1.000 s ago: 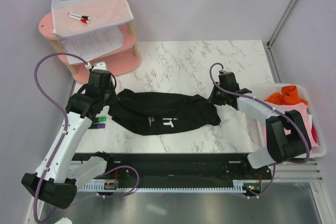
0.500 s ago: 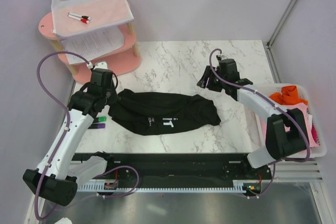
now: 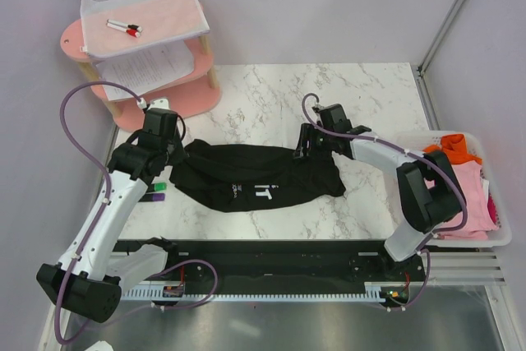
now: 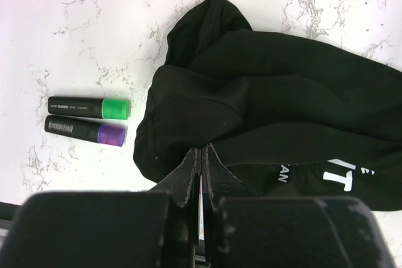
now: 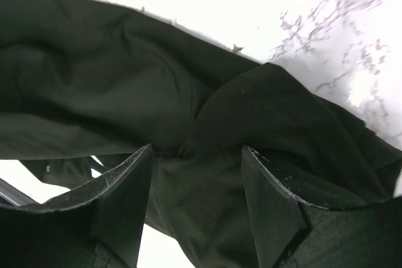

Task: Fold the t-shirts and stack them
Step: Flatten out the tshirt

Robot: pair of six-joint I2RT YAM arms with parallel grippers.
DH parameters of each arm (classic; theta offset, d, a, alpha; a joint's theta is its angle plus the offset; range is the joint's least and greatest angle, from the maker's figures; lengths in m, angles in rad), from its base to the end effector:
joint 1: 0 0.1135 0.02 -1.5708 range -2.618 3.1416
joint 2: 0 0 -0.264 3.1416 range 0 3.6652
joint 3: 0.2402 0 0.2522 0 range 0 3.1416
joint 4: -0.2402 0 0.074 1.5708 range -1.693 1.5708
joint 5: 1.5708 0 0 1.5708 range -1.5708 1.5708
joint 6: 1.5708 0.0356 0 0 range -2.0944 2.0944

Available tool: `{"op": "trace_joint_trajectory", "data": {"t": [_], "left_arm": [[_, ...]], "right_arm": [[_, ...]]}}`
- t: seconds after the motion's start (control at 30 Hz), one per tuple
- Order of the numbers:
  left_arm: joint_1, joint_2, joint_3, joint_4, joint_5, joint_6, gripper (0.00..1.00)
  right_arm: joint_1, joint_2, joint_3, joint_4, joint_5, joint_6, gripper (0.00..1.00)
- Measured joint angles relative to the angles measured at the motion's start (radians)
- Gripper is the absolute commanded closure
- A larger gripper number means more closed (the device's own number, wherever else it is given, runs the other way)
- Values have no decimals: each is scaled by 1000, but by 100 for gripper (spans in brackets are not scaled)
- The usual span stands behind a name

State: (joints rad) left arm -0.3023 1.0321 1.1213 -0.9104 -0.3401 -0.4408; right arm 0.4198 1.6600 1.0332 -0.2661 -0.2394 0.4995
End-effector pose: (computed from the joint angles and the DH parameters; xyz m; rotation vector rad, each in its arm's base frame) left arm 0.1911 -0.0472 0.3430 -0.3179 2.3109 0.0399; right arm 0.3118 0.1484 0.1968 -0.0064 2.5571 0.6750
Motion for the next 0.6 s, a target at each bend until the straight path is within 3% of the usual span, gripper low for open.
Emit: {"op": "trace_joint_trajectory", "data": {"t": [0.13, 0.17, 0.23, 0.33, 0.37, 0.6], "left_arm": [[0, 3, -4, 1, 0, 0, 98], [0, 3, -5, 1, 0, 0, 98], [0, 3, -5, 2, 0, 0, 98], [0, 3, -5, 3, 0, 0, 98], [0, 3, -5, 3, 0, 0, 98], [0, 3, -8, 7, 0, 0, 98]], "right_arm": [[24, 40, 2, -3, 6, -3, 39], [29, 54, 2, -4, 10, -4, 49], [34, 73, 3, -5, 19, -9, 56], [42, 108, 18, -13, 43, -10, 81], [44, 116, 23, -15, 53, -13, 98], [66, 119, 37, -27, 138, -5, 100]]}}
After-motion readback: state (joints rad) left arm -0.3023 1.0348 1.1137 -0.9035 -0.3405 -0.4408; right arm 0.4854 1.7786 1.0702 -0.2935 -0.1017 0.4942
